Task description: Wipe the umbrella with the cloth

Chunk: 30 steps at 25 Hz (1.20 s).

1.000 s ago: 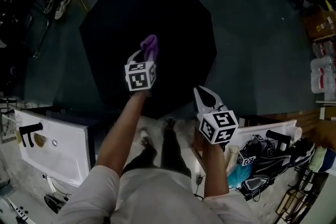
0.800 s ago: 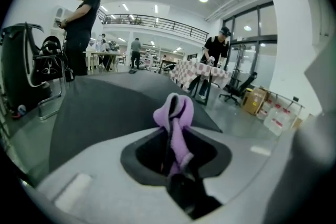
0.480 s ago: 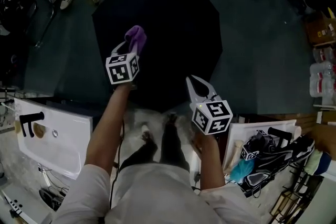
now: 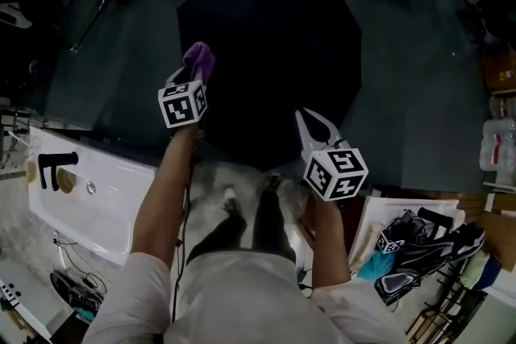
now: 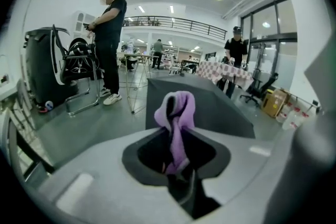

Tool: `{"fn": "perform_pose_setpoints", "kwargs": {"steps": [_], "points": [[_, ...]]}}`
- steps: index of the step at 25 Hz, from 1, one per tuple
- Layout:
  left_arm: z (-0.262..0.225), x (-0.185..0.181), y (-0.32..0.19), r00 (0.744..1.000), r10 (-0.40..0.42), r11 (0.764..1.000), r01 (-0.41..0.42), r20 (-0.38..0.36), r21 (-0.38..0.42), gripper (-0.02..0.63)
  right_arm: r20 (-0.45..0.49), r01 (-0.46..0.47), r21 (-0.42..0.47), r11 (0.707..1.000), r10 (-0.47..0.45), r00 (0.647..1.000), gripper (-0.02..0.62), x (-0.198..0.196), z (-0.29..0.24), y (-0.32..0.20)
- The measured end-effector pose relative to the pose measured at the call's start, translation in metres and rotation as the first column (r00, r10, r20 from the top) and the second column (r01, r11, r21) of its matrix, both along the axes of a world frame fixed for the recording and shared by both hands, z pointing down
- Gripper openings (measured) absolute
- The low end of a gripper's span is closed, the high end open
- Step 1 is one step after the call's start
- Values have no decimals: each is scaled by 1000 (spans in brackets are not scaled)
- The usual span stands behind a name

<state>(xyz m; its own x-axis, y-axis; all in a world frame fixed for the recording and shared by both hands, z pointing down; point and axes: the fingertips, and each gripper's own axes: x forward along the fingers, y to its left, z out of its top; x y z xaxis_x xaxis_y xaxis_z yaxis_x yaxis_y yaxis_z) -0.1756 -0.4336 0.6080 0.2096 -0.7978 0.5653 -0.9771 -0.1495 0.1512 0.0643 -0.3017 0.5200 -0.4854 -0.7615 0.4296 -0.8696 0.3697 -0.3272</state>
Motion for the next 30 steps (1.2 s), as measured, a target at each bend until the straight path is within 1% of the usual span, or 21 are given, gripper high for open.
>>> {"fn": "perform_pose_setpoints", "kwargs": {"steps": [5,10,12,14,15,18,21,23,26,28,30], "points": [[15,-36,12,1000,-16,999,16,23,-33,77,-6,33,7,999,-33,999,5,-22,-1,-7],[19,-70,23,996,-75,996,78,46,-53,77,-11,65,7,998,-65,998,6,-41,-2,-12],[9,-75,24,996,-83,996,83,31,-19,77,-11,69,4,998,-69,998,5,-42,-1,-13],[-14,-71,21,998,-61,997,61,-4,55,77,-17,70,2,998,-70,997,5,-38,-1,-15],[-28,-63,17,999,-35,995,37,-25,96,77,-23,69,3,998,-69,997,5,-34,-2,-17],[-70,-16,4,992,80,978,-60,-93,199,77,-44,56,12,998,-56,997,5,-15,-7,-21],[-91,56,-11,970,193,958,-154,-149,241,76,-48,19,17,1000,-19,999,5,15,-13,-24],[-92,112,-19,951,263,945,-219,-162,244,75,-43,-16,15,1000,17,999,5,41,-15,-24],[-81,194,-27,920,349,924,-307,-176,228,75,-39,-69,8,998,69,997,5,82,-15,-24],[-65,245,-31,901,394,911,-357,-183,207,75,-35,-95,1,995,95,995,5,109,-12,-25],[-46,289,-38,889,416,905,-386,-189,178,75,-35,-114,-5,994,113,993,5,134,-9,-28]]}}
